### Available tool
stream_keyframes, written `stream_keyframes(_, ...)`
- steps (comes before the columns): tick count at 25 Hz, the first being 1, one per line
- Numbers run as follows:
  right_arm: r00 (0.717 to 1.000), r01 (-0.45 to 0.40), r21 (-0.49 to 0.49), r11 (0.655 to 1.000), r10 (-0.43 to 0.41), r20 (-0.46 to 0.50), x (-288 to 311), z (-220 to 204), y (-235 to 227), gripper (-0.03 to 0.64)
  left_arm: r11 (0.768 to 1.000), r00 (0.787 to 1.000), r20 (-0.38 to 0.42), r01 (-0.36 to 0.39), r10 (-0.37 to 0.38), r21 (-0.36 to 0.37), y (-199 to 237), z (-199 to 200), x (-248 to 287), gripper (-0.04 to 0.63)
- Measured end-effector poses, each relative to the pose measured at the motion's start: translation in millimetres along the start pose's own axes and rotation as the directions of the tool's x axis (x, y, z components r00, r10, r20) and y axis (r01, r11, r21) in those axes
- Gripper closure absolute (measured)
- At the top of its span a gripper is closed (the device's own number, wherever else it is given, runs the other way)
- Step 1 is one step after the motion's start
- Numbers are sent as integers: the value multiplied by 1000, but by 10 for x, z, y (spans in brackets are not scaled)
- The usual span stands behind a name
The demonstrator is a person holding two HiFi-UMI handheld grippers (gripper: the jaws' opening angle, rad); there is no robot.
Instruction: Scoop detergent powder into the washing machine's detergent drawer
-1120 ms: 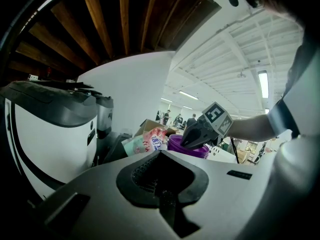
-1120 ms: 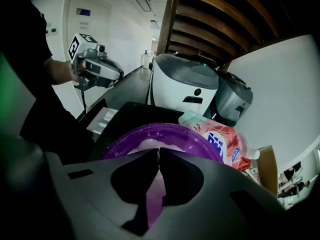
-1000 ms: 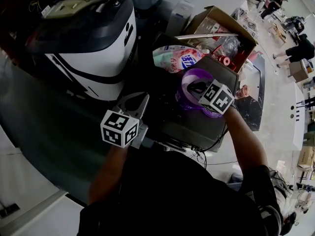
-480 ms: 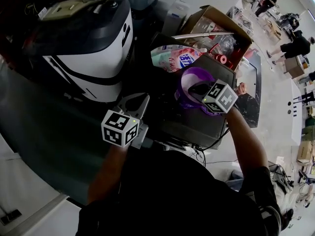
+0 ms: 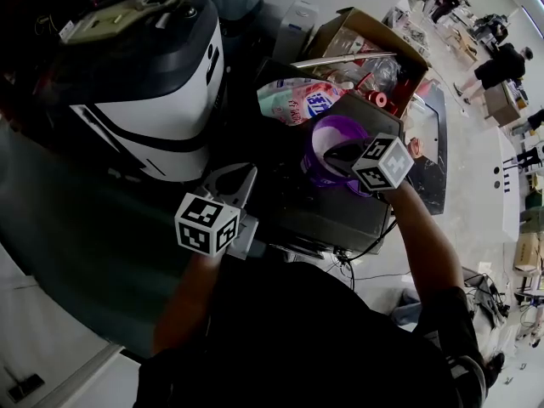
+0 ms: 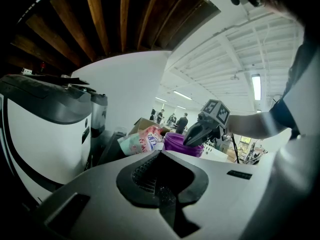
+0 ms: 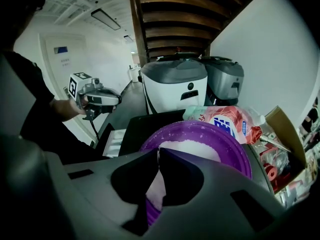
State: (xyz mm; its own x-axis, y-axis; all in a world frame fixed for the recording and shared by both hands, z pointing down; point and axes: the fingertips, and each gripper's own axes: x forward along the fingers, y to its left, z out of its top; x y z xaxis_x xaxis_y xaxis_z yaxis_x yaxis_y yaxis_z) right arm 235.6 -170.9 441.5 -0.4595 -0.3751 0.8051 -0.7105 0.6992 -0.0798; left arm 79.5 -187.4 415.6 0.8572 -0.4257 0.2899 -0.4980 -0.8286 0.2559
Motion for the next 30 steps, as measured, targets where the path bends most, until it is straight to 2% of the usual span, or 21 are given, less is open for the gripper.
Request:
stream_keyframes(8, 996, -24, 158, 987, 11, 86, -107, 111, 6, 597, 1000, 1000, -3, 26, -26, -11, 36, -53, -35, 588)
stream_keyframes(15, 986, -32, 274, 961, -14, 164, -222, 157, -12, 597, 998, 998, -7, 57, -57, -11, 11, -140, -56, 588)
stream_keyframes(20, 968, -58, 346, 936, -33, 249, -327, 218, -54, 597, 999, 999, -15, 47, -47, -1, 17, -160, -133, 588)
stream_keyframes(26, 932, -109, 400, 910, -47, 361, -477, 225, -146, 597, 1000, 1000, -5, -6, 6, 14, -27, -71, -208, 588)
stream_keyframes(30, 920, -108, 410, 906, -65, 387, -598, 169, -249, 597, 999, 1000, -6, -20, 21, 29, -130, 11, -169, 588)
